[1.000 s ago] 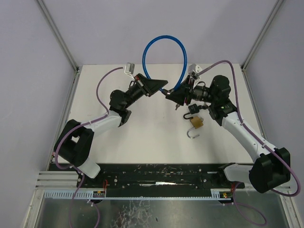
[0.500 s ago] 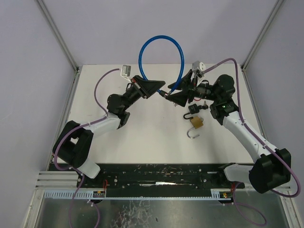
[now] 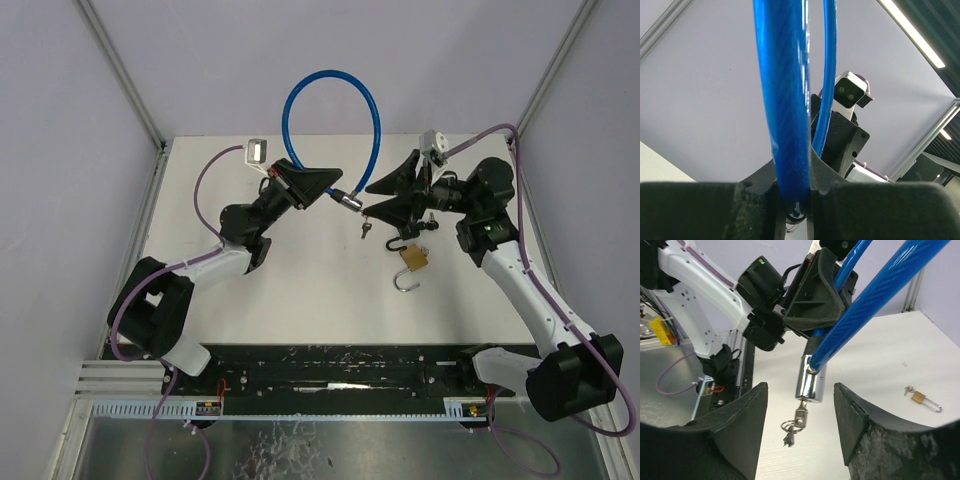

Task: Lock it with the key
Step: Lock the lock.

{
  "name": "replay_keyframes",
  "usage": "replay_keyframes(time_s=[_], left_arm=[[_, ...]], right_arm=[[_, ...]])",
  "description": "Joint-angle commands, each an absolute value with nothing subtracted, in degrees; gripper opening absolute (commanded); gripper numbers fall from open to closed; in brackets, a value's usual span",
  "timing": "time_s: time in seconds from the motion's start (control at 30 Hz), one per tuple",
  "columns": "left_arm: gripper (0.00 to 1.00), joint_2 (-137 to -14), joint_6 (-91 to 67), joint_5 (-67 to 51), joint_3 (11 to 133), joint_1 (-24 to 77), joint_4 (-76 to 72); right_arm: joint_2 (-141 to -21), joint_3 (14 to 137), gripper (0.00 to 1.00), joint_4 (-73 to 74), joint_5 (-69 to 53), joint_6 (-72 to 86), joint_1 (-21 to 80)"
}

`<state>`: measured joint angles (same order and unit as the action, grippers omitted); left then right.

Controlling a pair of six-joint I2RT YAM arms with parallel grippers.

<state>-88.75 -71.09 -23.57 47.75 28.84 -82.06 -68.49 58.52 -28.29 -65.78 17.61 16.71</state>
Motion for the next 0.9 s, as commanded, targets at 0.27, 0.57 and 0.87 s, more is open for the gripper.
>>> replay_keyframes(time_s=[0.27, 0.57, 0.87], left_arm=[[0.01, -86.6, -69.2, -25.6, 50.1, 28.5, -91.8], [0.00, -86.0, -69.6, -26.3, 51.1, 28.5, -92.0], [0.00, -85.7, -69.9, -26.5, 51.3, 28.6, -92.0]], right_arm=[[-63.9, 57.1, 0.44, -31.9, -65.2, 37.1, 16.4], [-63.6, 54.7, 0.39, -30.4, -64.1, 39.7, 16.5], [-63.5, 53.8, 0.33, -30.1, -63.7, 40.4, 16.5]])
